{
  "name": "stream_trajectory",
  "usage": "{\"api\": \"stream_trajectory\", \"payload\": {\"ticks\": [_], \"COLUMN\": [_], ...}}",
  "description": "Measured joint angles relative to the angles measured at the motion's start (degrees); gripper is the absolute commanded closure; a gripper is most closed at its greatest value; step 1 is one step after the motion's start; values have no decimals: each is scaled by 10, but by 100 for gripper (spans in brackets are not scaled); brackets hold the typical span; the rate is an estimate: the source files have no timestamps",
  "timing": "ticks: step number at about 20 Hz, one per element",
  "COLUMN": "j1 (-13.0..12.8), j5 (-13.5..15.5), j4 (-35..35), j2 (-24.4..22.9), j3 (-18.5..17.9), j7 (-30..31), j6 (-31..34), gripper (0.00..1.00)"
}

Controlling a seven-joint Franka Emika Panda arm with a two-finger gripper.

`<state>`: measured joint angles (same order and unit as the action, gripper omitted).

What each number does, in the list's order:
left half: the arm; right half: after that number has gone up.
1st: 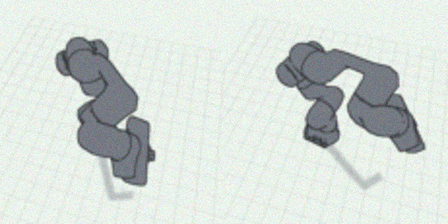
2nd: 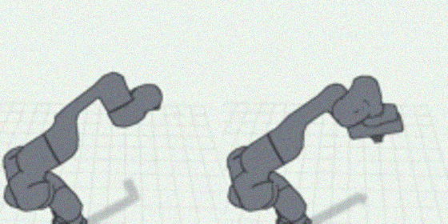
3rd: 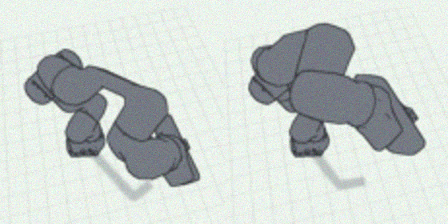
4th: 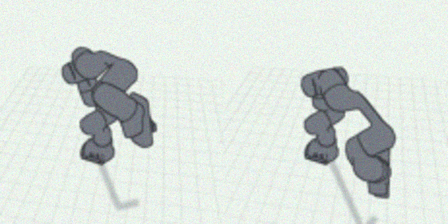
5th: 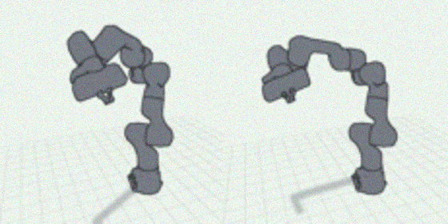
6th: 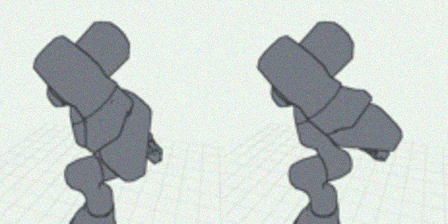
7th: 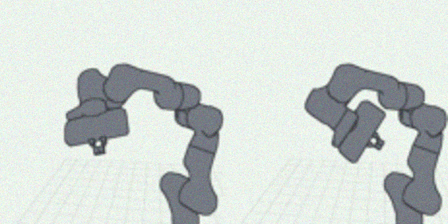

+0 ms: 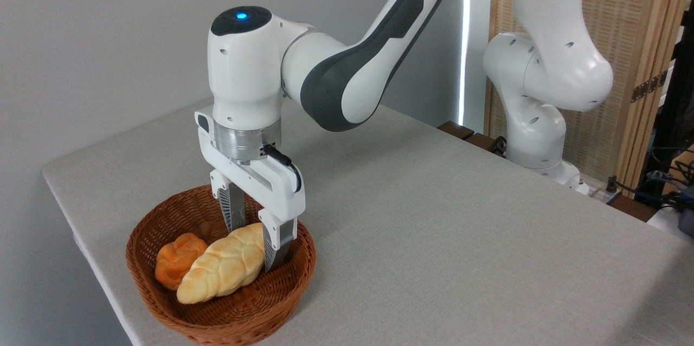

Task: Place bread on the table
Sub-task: 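Close the gripper on the middle of the long bread roll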

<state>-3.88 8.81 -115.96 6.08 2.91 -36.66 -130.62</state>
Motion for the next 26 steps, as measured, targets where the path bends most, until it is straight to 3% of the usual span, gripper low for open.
{"api": "stream_trajectory", "payload": {"ticks": [3,6,11,26], "j1": [0,0,0,2], "j5": [0,0,0,11], "j4": [0,0,0,1], "j2": [1,1,1,0], "j3": [0,0,0,0], "j7": [0,0,0,0], "j6": [0,0,0,0], "gripper": [40,53,60,68]}}
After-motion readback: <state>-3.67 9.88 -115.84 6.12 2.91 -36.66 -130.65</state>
